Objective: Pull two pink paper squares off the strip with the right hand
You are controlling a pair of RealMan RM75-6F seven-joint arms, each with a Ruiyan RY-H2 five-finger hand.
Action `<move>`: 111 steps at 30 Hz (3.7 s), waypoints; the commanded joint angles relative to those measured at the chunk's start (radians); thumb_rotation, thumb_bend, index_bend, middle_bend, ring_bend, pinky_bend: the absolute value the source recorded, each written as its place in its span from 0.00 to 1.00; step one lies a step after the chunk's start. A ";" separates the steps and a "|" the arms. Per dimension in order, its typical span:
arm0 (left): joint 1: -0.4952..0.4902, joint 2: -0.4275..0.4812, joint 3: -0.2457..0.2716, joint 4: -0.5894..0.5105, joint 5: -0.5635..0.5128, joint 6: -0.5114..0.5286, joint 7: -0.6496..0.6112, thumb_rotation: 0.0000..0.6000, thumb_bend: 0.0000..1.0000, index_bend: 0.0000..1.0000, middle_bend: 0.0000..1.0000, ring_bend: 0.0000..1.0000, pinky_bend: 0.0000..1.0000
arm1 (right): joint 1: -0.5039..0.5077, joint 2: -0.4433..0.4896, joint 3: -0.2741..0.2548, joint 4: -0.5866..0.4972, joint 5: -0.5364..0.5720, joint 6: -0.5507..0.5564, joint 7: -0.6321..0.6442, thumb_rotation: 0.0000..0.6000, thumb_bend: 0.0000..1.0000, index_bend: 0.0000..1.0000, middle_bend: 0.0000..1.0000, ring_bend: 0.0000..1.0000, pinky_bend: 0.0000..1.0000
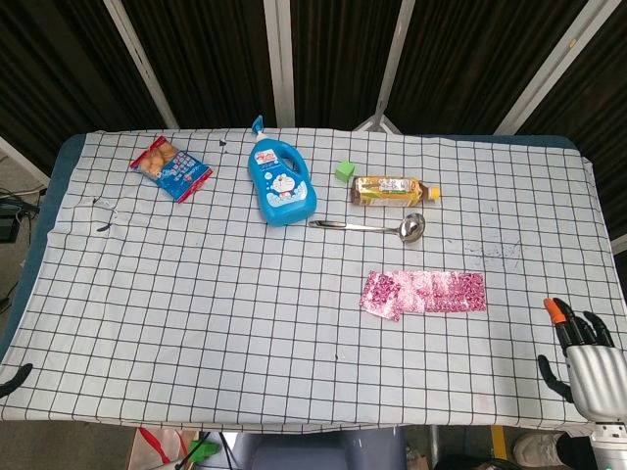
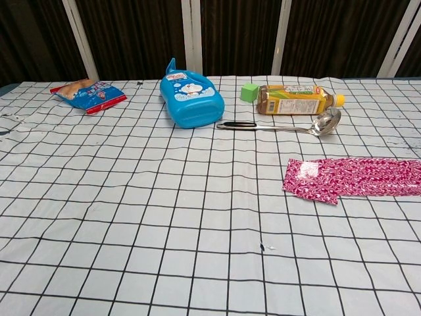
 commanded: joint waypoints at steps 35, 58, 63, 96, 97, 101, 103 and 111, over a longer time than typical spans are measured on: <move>-0.014 0.010 -0.016 -0.004 -0.041 -0.028 -0.023 1.00 0.28 0.14 0.00 0.00 0.08 | 0.429 -0.236 0.117 -0.210 0.342 -0.506 -0.659 1.00 0.85 0.17 0.84 0.87 0.69; -0.018 0.011 -0.026 -0.004 -0.064 -0.032 -0.023 1.00 0.28 0.14 0.00 0.00 0.08 | 0.564 -0.389 0.125 -0.146 0.671 -0.500 -0.886 1.00 0.85 0.17 0.85 0.87 0.70; -0.020 0.008 -0.025 -0.006 -0.064 -0.035 -0.013 1.00 0.27 0.14 0.00 0.00 0.08 | 0.577 -0.390 0.113 -0.125 0.704 -0.502 -0.883 1.00 0.85 0.17 0.85 0.87 0.70; -0.025 0.003 -0.028 -0.011 -0.076 -0.044 0.011 1.00 0.28 0.14 0.00 0.00 0.08 | 0.654 -0.425 0.048 -0.048 0.790 -0.497 -0.840 1.00 0.85 0.17 0.85 0.87 0.69; -0.025 0.003 -0.028 -0.011 -0.076 -0.044 0.012 1.00 0.28 0.14 0.00 0.00 0.08 | 0.655 -0.425 0.048 -0.049 0.790 -0.497 -0.838 1.00 0.85 0.17 0.85 0.87 0.69; -0.024 0.002 -0.028 -0.013 -0.077 -0.042 0.015 1.00 0.27 0.14 0.00 0.00 0.08 | 0.664 -0.432 0.042 -0.054 0.788 -0.493 -0.839 1.00 0.85 0.17 0.85 0.87 0.70; -0.025 0.001 -0.027 -0.013 -0.077 -0.043 0.015 1.00 0.28 0.14 0.00 0.00 0.08 | 0.670 -0.439 0.040 -0.057 0.789 -0.489 -0.843 1.00 0.85 0.17 0.85 0.87 0.70; -0.025 0.007 -0.029 -0.011 -0.081 -0.045 0.001 1.00 0.27 0.14 0.00 0.00 0.08 | 0.694 -0.476 0.035 -0.066 0.802 -0.471 -0.867 1.00 0.85 0.17 0.85 0.87 0.69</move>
